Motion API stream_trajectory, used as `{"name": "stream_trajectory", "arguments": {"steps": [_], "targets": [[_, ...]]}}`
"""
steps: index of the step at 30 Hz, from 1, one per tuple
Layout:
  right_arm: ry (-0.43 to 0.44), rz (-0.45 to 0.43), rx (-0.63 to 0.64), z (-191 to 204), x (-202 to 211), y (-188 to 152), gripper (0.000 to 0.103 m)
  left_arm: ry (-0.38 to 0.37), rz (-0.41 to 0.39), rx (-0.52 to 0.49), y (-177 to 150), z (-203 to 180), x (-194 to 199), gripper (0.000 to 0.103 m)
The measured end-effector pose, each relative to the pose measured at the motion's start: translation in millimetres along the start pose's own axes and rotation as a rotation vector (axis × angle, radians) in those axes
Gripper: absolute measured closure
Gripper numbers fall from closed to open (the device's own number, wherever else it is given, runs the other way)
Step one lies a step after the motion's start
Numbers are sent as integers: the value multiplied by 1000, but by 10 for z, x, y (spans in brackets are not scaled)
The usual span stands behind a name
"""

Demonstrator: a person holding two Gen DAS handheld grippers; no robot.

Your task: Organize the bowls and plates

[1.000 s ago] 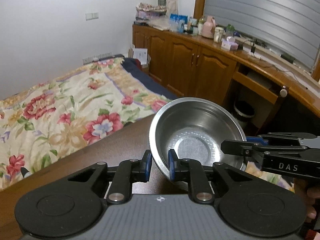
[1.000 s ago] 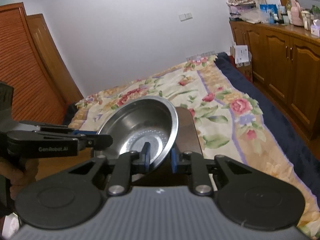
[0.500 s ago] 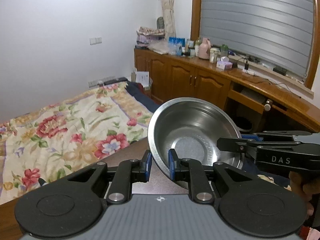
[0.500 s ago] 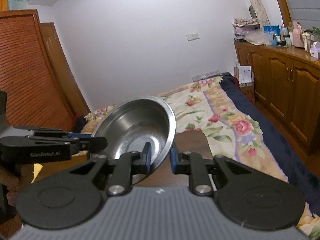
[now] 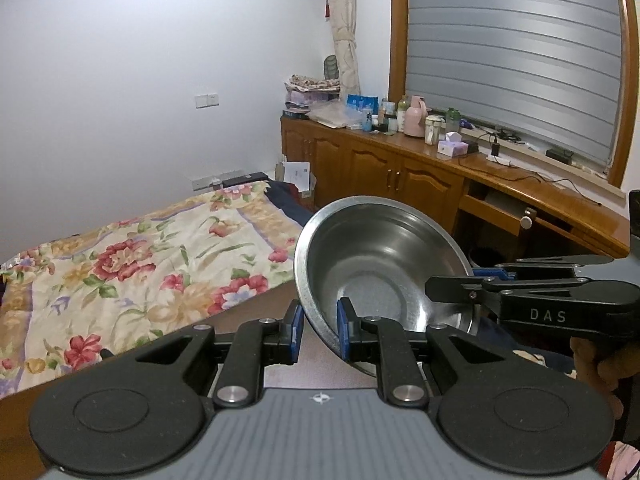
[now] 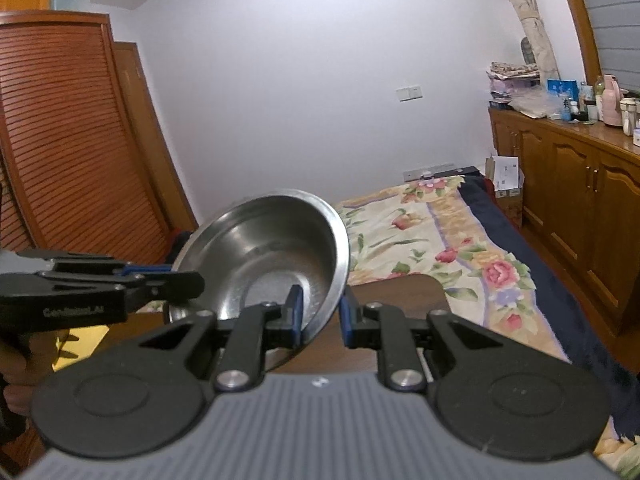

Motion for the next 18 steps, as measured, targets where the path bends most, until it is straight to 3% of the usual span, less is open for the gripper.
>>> {"name": "stream_trajectory", "arguments": {"steps": [18], "targets": [[41, 76, 46, 286, -3, -447, 82, -4, 46, 50, -557, 115, 182, 83]]}}
Point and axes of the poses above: each gripper's, at about its wrist camera, not at the fingertips, and x roughly against the way its jaws point, z to its left, y to its top, the point moved 3 cm from there along -x, roughly the way its jaws point, and after that the axes turned 1 degree about -y, right-handed, at the moved point
